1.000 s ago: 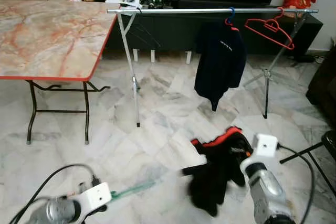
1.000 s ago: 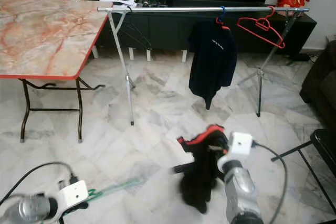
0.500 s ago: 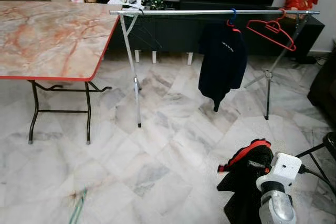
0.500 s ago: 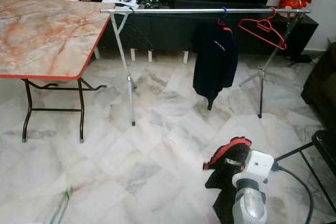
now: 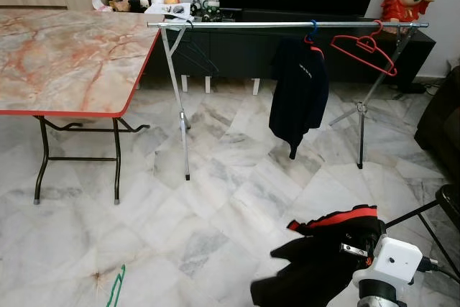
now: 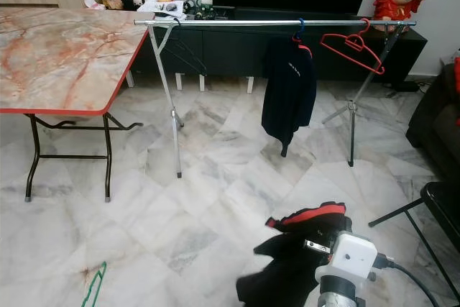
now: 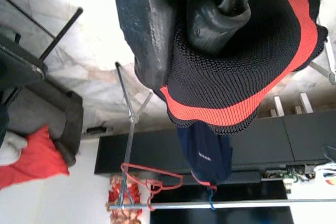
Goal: Hang hanger
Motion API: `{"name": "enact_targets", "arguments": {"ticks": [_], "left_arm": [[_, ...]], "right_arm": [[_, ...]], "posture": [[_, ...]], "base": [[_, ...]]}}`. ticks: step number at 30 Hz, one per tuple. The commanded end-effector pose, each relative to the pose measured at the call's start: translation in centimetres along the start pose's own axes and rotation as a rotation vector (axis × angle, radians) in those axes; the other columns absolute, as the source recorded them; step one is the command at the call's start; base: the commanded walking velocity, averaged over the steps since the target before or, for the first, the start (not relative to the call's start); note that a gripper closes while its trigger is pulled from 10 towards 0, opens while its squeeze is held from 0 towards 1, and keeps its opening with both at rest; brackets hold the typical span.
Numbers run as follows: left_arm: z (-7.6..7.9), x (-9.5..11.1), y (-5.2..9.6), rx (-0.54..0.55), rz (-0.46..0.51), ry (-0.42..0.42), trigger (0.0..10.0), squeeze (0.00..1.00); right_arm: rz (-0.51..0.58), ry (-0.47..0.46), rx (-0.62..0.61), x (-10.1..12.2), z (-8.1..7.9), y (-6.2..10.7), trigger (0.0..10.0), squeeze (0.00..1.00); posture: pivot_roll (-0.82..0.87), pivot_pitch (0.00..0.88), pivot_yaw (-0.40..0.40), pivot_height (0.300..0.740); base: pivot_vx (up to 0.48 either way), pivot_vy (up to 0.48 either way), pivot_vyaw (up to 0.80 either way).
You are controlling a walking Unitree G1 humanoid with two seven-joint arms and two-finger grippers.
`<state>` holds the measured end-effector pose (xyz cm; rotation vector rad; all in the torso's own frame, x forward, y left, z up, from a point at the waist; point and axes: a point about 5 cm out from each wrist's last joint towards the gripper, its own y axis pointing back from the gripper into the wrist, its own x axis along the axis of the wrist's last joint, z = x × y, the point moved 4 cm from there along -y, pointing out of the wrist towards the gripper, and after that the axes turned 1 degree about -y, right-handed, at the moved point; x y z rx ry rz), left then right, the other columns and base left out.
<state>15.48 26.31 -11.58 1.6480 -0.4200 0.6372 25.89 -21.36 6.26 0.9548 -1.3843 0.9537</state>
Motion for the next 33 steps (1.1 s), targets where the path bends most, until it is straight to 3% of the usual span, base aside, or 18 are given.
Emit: {"name": "enact_targets", "arguments": {"ticks": [1,8,16,23,33], "left_arm": [[-0.5,-0.8,0.2,0.014,-0.035,-0.015,10.0,0.00],[-1.0,-1.1,0.3,0.026,-0.044,0.023,10.0,0.00],[-0.4,-1.6,0.3,0.003,-0.066,0.017,10.0,0.00],[0.2,-1.8,0.3,-0.036,-0.082,-0.039,10.0,0.00],[-0.7,-1.7,0.3,-0.014,-0.098,-0.032,10.0,0.00]], "right_arm": [[0.019,-0.010,0.006,1.0,-0.2,-0.1,10.0,0.00],[0.017,-0.040,-0.087,1.4,0.7,-0.8,10.0,0.00],[-0.023,0.003,-0.066,1.0,0.3,0.2,10.0,0.00],[-0.049,-0.004,-0.057,0.6,-0.1,0.3,10.0,0.00],[-0.049,0.007,-0.033,0.9,-0.6,-0.1,10.0,0.00]], "posture": [[0.05,0.000,-0.014,0.740],[0.03,0.000,-0.007,0.740],[0.02,0.000,-0.001,0.740],[0.02,0.000,0.002,0.740],[0.04,0.033,-0.004,0.740]], "base": [[0.000,0.000,0.00],[0.000,0.000,0.00],[0.000,0.000,0.00],[0.000,0.000,0.00],[0.000,0.254,0.00]]}}
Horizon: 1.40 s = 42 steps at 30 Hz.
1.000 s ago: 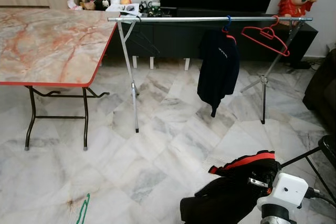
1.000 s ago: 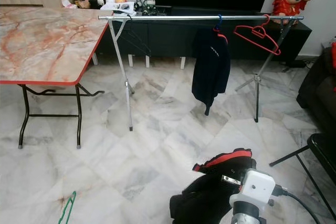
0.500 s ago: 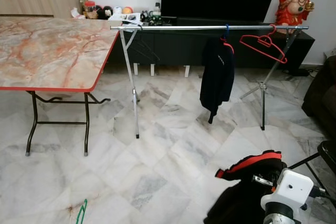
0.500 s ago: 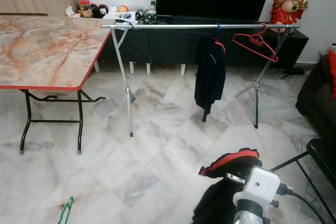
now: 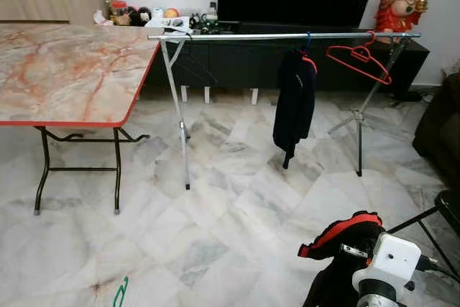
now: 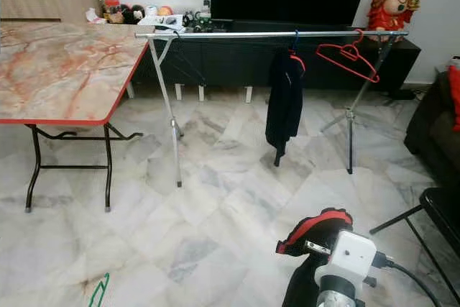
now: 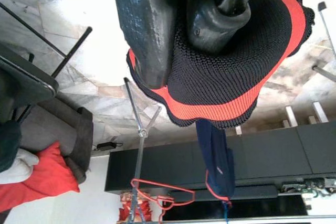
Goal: Hang hanger
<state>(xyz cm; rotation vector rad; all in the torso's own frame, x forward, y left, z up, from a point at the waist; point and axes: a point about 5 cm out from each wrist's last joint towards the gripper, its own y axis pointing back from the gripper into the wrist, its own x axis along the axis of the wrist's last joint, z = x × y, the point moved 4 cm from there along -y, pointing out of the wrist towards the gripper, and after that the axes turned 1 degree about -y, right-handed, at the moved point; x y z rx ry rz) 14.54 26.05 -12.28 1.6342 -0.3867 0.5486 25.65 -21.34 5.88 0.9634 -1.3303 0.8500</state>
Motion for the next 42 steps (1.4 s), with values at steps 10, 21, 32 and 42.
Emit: {"name": "enact_targets", "arguments": {"ticks": [10,21,32,42], "left_arm": [[-1.3,-0.9,0.4,0.029,-0.038,0.001,10.0,0.00],[-1.7,-0.3,0.3,0.040,-0.023,0.013,10.0,0.00],[-1.2,0.1,0.1,0.027,-0.001,0.025,10.0,0.00],[-1.1,0.3,0.1,0.022,0.005,0.029,10.0,0.00]], "right_arm": [[0.039,-0.030,0.009,1.4,-0.8,-0.5,10.0,0.00],[0.037,-0.036,0.015,1.4,-1.0,-0.7,10.0,0.00],[0.053,-0.024,0.005,1.8,-0.7,-1.3,10.0,0.00],[0.065,-0.018,0.019,2.2,-0.8,-1.6,10.0,0.00]], "posture": [[0.05,0.057,-0.005,0.740],[0.06,0.062,-0.002,0.740],[0.06,0.076,-0.004,0.740],[0.06,0.094,0.000,0.740]], "base": [[0.000,0.388,0.36],[0.000,0.389,0.00],[0.000,0.388,0.00],[0.000,0.388,0.00]]}}
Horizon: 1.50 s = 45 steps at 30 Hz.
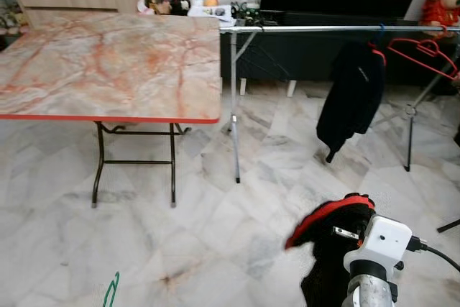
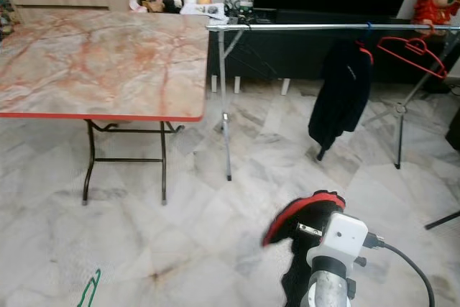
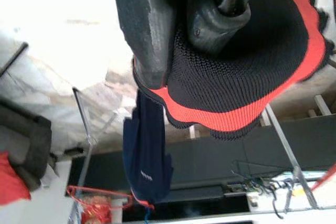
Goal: Hang hanger
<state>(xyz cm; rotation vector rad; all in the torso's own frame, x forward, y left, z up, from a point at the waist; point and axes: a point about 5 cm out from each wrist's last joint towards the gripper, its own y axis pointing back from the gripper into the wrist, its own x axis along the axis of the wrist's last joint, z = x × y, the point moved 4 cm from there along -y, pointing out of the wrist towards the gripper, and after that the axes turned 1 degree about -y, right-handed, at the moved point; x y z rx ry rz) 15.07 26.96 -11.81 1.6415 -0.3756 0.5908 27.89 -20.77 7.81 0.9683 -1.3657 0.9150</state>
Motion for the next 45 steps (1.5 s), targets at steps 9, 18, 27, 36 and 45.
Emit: {"name": "enact_targets", "arguments": {"ticks": [9,18,27,36,45], "left_arm": [[-0.03,-0.35,0.12,-0.007,-0.006,-0.001,10.0,0.00],[0.09,-0.48,0.12,-0.006,-0.009,0.003,10.0,0.00],[0.01,-0.63,0.14,-0.003,-0.016,0.007,10.0,0.00],[-0.07,-0.63,0.18,-0.004,-0.014,-0.015,10.0,0.00],[0.55,-0.56,0.10,-0.018,-0.006,-0.001,10.0,0.00]], "right_arm": [[0.013,0.001,-0.011,0.31,0.34,-0.05,10.0,0.00],[0.016,0.003,-0.004,0.41,0.35,-0.13,10.0,0.00],[0.020,0.001,0.001,0.56,0.16,-0.23,10.0,0.00],[0.023,-0.002,0.008,0.59,-0.09,-0.28,10.0,0.00],[0.026,-0.001,0.014,0.61,-0.25,-0.36,10.0,0.00]], "posture": [[0.06,0.103,0.000,0.740],[0.05,0.106,-0.001,0.740],[0.05,0.099,-0.004,0.740],[0.06,0.088,-0.003,0.740],[0.05,0.074,-0.002,0.740]], "base": [[0.000,0.388,0.00],[0.000,0.388,0.00],[0.000,0.387,0.00],[0.000,0.166,0.00],[0.000,0.000,0.00]]}}
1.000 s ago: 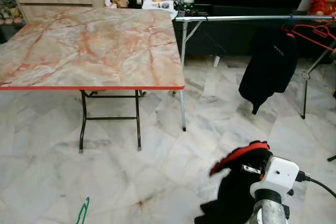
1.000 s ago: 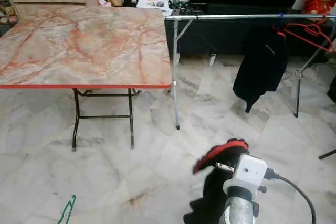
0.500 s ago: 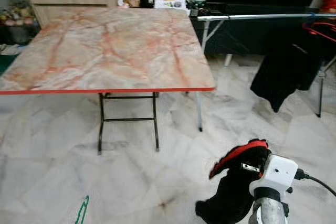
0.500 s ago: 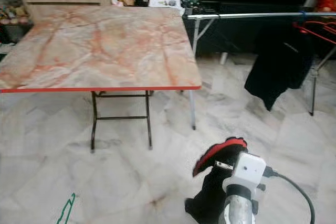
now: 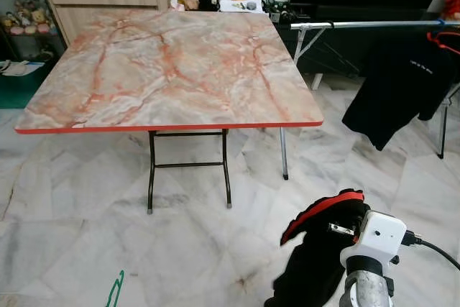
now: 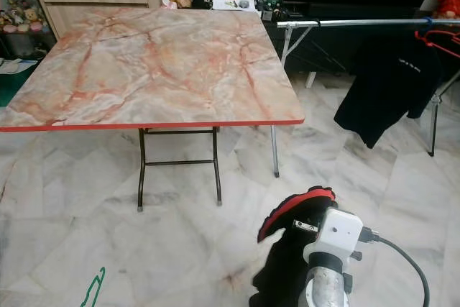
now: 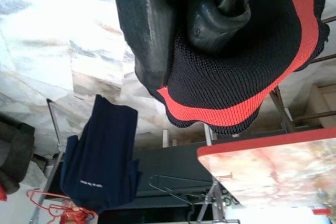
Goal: Hang hanger
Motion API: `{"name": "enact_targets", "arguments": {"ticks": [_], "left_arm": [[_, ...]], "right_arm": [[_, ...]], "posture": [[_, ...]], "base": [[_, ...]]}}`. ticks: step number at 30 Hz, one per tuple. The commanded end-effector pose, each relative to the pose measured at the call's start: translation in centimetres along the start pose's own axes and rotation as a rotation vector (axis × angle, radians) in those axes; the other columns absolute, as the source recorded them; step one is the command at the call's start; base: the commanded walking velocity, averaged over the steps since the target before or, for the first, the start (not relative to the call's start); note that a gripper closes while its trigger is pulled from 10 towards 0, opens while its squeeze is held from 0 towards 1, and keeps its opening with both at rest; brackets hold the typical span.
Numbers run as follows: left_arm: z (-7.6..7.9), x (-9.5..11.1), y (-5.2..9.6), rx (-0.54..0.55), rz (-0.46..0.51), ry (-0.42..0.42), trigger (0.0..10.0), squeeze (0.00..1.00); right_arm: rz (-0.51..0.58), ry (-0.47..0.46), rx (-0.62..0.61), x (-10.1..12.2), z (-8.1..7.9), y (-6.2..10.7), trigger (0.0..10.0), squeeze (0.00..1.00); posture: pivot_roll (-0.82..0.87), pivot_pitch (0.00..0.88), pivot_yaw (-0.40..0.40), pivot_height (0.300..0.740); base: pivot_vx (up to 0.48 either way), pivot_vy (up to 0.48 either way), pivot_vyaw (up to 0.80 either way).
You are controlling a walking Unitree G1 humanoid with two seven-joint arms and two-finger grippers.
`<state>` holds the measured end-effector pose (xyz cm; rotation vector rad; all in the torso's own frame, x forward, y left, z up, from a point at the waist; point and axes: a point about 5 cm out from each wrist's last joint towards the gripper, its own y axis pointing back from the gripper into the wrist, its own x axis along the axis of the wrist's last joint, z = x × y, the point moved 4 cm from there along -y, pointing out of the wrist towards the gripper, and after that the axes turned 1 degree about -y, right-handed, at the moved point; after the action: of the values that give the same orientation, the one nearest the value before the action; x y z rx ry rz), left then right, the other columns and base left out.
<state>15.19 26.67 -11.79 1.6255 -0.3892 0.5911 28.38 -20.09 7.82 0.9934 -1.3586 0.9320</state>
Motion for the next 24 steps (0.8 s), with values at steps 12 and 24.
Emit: {"name": "enact_targets", "arguments": {"ticks": [12,24], "left_arm": [[0.28,-0.20,0.02,-0.007,-0.002,0.004,10.0,0.00],[0.49,-0.52,0.07,-0.013,-0.009,0.012,10.0,0.00]], "right_arm": [[0.063,0.041,0.000,1.20,0.41,-0.21,10.0,0.00],[0.067,0.062,0.024,1.30,-0.03,-0.17,10.0,0.00]], "posture": [[0.06,0.080,-0.003,0.740],[0.06,0.089,-0.007,0.740]], "base": [[0.238,0.000,0.05],[0.285,0.000,0.33]]}}
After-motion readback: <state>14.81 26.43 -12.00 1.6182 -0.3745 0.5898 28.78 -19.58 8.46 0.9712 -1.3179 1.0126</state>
